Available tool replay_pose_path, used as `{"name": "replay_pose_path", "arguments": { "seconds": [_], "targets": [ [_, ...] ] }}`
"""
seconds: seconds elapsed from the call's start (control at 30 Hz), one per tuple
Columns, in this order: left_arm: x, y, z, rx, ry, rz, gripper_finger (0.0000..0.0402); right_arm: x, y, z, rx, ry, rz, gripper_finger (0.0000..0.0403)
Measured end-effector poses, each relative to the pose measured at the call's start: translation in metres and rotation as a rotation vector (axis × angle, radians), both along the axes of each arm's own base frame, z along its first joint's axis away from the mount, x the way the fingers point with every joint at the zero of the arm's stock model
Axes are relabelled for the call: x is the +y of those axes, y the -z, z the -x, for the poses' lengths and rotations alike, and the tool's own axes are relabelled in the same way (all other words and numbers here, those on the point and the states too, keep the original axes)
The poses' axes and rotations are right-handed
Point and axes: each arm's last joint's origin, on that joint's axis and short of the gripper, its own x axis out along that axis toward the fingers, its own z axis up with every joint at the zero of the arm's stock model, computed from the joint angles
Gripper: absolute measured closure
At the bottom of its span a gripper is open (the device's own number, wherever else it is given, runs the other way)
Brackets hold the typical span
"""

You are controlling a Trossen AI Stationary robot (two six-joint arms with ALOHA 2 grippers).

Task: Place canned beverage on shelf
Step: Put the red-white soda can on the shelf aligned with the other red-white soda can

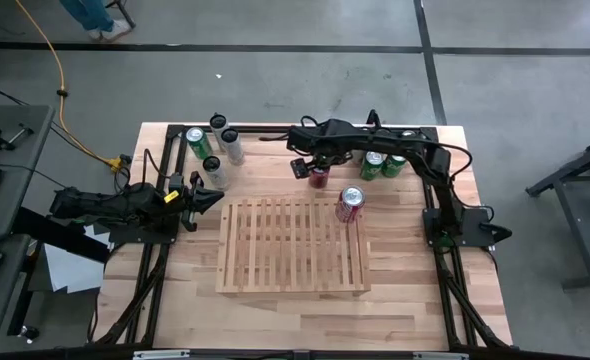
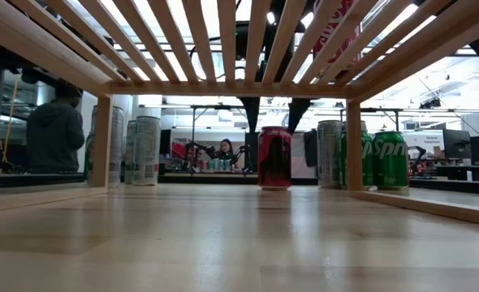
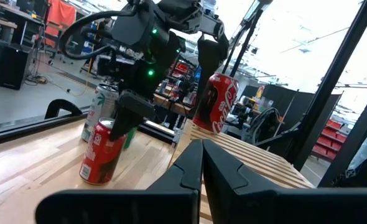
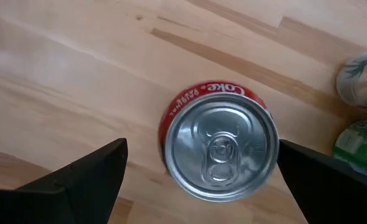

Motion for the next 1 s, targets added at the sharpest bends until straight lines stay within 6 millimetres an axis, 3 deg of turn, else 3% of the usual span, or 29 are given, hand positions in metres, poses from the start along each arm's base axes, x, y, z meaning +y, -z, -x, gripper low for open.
{"name": "replay_pose_path", "arguments": {
  "seconds": [0.2, 0.53, 0.7, 0.87, 1.0],
  "targets": [
    [0.0, 0.0, 0.0, 0.001, 0.0, 0.0, 0.0398, -0.003, 0.013, -0.004, 0.033, -0.051, -0.023, 0.0011],
    [0.0, 0.0, 0.0, 0.0, 0.001, 0.0, 0.0398, -0.005, 0.013, -0.006, 0.012, -0.255, -0.044, 0.0018],
    [0.0, 0.0, 0.0, 0.0, 0.0, 0.0, 0.0398, -0.004, 0.013, -0.005, 0.065, -0.532, -0.023, 0.0066],
    [0.0, 0.0, 0.0, 0.0, 0.0, 0.0, 0.0398, -0.003, 0.013, -0.002, 0.144, -0.94, 0.011, 0.013],
    [0.0, 0.0, 0.0, 0.0, 0.0, 0.0, 0.0398, -0.001, 0.012, 0.002, 0.266, -1.237, 0.052, 0.014]
  ]
}}
